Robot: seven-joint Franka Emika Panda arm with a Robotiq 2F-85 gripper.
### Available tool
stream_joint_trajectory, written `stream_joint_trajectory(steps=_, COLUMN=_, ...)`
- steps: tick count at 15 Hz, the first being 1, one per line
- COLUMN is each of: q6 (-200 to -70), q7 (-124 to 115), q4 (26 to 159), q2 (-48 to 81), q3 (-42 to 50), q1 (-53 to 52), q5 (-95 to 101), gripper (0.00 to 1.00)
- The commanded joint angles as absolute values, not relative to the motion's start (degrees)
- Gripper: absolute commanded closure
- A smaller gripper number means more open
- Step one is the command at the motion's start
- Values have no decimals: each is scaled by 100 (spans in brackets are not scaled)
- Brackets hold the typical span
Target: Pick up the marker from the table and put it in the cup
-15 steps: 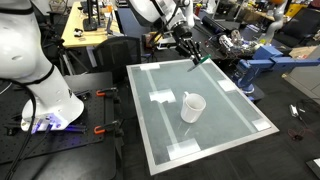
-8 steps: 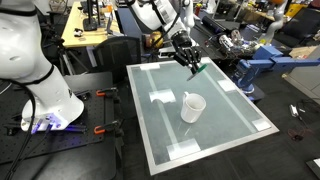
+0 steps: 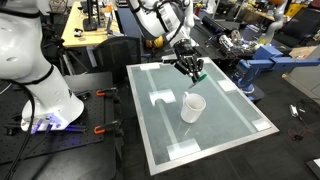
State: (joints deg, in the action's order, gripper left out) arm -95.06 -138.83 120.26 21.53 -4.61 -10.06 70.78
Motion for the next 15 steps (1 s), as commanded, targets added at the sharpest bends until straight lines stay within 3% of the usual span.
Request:
stream_joint_trajectory(steps=1, q6=-9481, q7=-14005, q4=11856, q2=2306, q3=-441, q1=-886, q5=7242, gripper=97)
stream_joint_trajectory(steps=15, q6=-9574, q7=-13939, q4=11389, q2=2900, q3=-426, q1=-653, q5=7303, gripper=97)
